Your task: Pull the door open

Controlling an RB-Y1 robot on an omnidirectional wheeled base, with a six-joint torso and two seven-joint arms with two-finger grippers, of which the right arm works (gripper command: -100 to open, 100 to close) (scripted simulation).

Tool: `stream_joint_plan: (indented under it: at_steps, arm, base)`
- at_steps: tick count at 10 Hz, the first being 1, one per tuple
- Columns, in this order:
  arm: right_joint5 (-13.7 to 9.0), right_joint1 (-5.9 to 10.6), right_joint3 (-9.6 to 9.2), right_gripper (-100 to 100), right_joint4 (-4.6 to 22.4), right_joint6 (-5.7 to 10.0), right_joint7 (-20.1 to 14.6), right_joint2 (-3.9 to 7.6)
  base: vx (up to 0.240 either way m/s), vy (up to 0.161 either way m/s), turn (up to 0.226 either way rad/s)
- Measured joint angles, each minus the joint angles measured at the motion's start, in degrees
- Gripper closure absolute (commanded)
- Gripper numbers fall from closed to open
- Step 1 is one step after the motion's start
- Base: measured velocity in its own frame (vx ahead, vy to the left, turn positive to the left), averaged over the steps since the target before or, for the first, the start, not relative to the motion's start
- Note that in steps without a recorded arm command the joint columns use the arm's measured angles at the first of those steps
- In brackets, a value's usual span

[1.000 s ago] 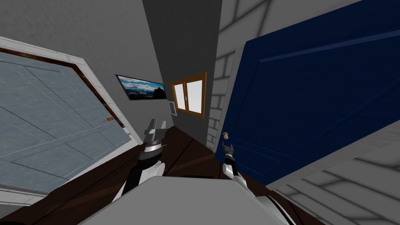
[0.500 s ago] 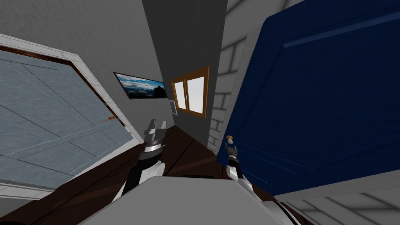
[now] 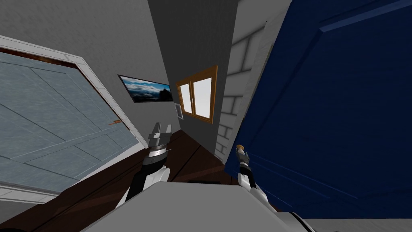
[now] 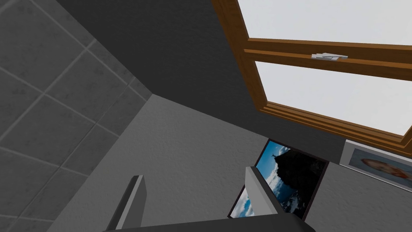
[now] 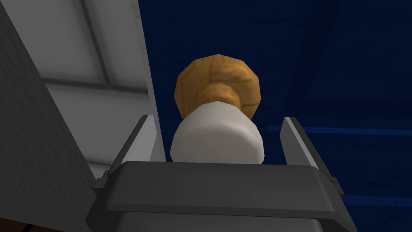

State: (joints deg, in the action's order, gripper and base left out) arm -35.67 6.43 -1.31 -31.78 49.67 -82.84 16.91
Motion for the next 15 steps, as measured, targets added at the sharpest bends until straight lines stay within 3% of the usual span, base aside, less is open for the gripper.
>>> stream_joint_plan:
  at_steps: [6, 15]
  arm:
    - [0.1, 0.12, -0.13, 100, 0.44, 0.07, -0.01, -0.1]
    - [3.17, -1.21, -6.3, 100, -1.51, 0.12, -6.01, 2.04]
  base:
    - [-0.031, -0.001, 0.019]
    - [-0.218, -0.02, 0.08]
